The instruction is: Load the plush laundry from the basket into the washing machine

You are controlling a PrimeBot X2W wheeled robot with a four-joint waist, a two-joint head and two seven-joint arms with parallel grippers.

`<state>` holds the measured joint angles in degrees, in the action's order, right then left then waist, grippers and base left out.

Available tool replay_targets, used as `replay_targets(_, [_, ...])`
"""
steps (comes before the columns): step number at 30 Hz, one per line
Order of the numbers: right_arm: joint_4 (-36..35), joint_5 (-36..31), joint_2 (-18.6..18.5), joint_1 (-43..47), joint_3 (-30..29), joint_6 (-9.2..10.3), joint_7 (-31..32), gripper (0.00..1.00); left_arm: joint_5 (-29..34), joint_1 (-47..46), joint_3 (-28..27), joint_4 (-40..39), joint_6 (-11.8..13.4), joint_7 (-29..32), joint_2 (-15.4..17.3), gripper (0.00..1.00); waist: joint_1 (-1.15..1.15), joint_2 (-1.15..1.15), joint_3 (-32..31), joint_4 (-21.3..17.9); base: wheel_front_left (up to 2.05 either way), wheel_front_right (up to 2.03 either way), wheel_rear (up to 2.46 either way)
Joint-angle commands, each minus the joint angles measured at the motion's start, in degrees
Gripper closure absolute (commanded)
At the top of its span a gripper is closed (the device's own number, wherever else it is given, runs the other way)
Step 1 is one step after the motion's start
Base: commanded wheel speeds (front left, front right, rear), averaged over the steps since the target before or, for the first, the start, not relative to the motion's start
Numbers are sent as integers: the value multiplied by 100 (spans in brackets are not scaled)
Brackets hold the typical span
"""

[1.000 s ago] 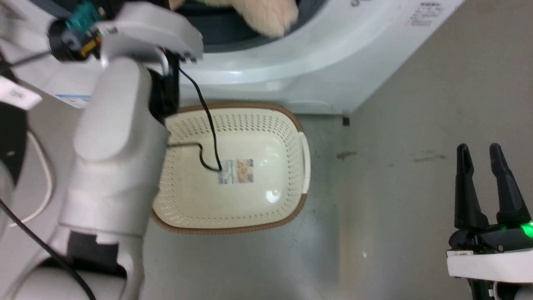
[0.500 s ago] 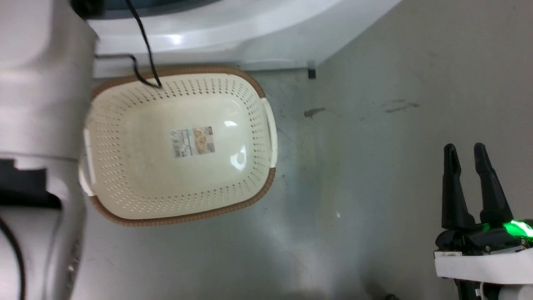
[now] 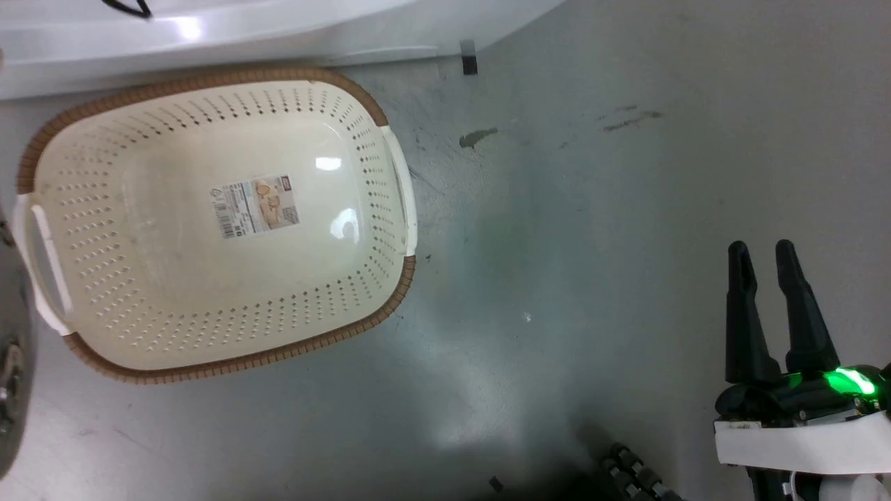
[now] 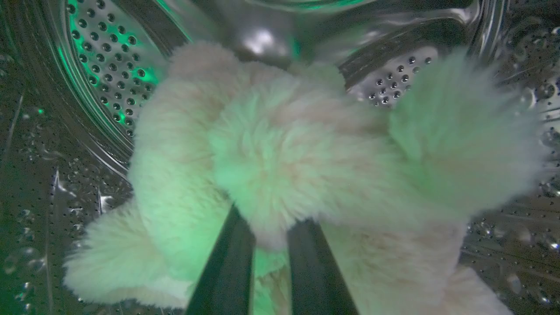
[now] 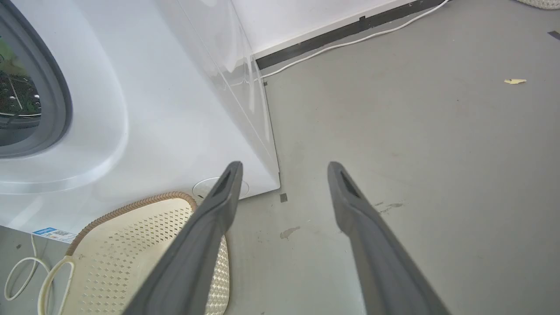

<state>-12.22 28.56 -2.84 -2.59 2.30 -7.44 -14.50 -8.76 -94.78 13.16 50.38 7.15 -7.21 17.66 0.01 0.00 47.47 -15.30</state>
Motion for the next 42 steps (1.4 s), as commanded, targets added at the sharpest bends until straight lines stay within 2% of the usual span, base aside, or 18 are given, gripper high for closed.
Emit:
replay_targets(1, [15, 32, -4, -38, 29, -5, -45, 0, 25, -215, 6, -37, 42, 25, 61, 100, -1, 0, 111, -61, 0, 0, 0])
replay_targets(6, [-44, 56, -4, -42, -17, -5, -48, 0, 40, -429, 56, -55, 33, 119, 87, 100, -1, 0, 241, -38, 0, 0, 0])
replay_targets(7, [-67, 59, -4, -58, -47, -5, -48, 0, 44, -495, 89, -59, 21, 130, 78, 97, -1, 0, 281, -19, 0, 0, 0])
replay_targets(8, [-69, 56, -4, -65, -58, -5, -49, 0, 35, -515, 95, -45, 23, 135, 69, 15, -1, 0, 288, -9, 0, 0, 0])
replay_targets(9, [-69, 51, -4, -72, -70, -5, -49, 0, 29, -528, 110, -18, 13, 150, 57, 0, -1, 0, 288, 3, 0, 0, 0])
replay_targets(16, [-80, 8, -4, -112, -104, -5, -49, 0, -150, -506, 70, 181, -55, 101, -45, 0, -1, 0, 266, 83, 0, 0, 0])
replay_targets(26, [-93, -220, -4, -208, -300, -5, -50, 0, -564, 81, -52, 589, -220, -456, -414, 0, -1, 0, -89, 424, 0, 0, 0])
replay_targets(34, [-92, -485, -4, -245, -439, -5, -20, 0, -710, 888, 40, 813, -384, -722, -853, 0, -1, 0, -655, 832, 0, 0, 0])
replay_targets(42, [-36, -586, -4, -169, -520, -5, 116, 0, -703, 1906, 204, 807, -461, -774, -1114, 0, -1, 0, -1372, 1141, 0, 0, 0])
